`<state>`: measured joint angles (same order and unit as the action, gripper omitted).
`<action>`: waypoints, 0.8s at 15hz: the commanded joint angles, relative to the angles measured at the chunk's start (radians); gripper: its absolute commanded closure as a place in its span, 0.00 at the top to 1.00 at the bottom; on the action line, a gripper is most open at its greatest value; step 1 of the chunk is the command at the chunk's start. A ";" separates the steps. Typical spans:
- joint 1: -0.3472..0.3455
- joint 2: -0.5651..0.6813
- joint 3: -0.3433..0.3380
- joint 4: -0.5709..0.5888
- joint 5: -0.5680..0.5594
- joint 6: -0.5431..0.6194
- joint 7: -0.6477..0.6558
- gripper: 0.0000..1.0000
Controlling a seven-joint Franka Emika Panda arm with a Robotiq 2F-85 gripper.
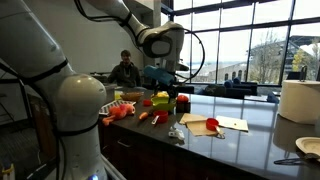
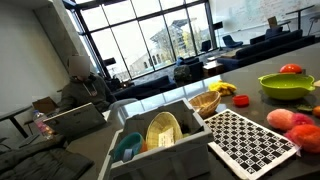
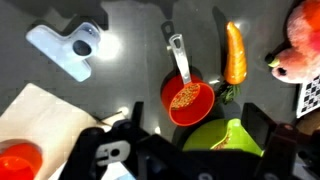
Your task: Pour the contents in the orange object inside the bowl
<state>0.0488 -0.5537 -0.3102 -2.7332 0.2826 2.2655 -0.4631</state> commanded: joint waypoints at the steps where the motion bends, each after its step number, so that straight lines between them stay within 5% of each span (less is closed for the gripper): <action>1: 0.079 0.028 -0.099 -0.040 0.159 -0.017 -0.229 1.00; 5: 0.112 0.097 -0.148 -0.049 0.344 -0.132 -0.484 1.00; 12: 0.018 0.261 -0.069 -0.024 0.509 -0.469 -0.776 1.00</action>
<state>0.1238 -0.3707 -0.4293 -2.7836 0.7508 1.8967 -1.1505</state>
